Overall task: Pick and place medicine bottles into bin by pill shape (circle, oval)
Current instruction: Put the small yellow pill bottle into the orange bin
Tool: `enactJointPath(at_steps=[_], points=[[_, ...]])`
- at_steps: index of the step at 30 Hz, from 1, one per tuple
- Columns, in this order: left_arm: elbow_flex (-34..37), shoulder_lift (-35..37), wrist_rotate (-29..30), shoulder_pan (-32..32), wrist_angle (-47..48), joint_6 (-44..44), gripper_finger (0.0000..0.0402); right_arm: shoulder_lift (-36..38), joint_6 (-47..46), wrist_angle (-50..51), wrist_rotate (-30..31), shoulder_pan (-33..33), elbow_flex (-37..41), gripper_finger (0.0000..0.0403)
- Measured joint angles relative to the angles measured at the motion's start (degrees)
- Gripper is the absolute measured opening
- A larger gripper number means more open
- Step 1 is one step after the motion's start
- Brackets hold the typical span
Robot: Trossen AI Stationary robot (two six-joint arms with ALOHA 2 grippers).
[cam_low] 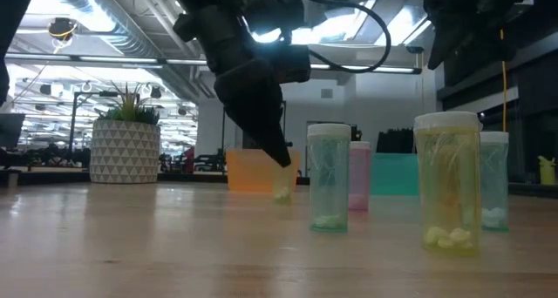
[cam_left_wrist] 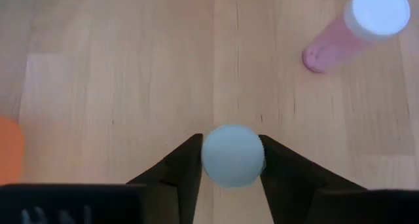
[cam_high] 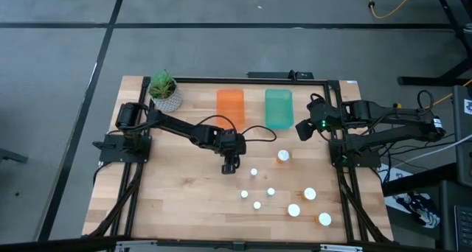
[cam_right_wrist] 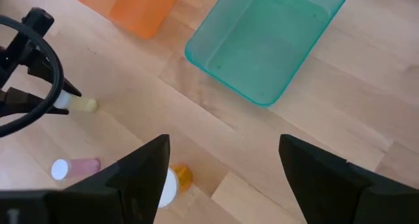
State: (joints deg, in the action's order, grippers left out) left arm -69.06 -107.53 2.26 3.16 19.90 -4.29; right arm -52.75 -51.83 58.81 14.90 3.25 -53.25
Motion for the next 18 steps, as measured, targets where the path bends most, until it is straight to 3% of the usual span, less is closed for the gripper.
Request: enactJointPath(at_steps=[5,10,18], points=[[-0.68,1.17,-0.08,-0.89,1.11,-0.05,0.0098,0.0,0.0,-0.03,0.01,0.0,0.0,0.0289],[-5.38,5.53,-0.07,-4.6,6.1,0.0,0.0093,0.02,-0.11,-0.09,0.02,0.0,0.02,0.0289],[-10.99,12.23,-0.12,-18.81,11.01,1.69,0.009,0.02,-0.46,-0.36,0.04,0.0,0.02,0.0289]])
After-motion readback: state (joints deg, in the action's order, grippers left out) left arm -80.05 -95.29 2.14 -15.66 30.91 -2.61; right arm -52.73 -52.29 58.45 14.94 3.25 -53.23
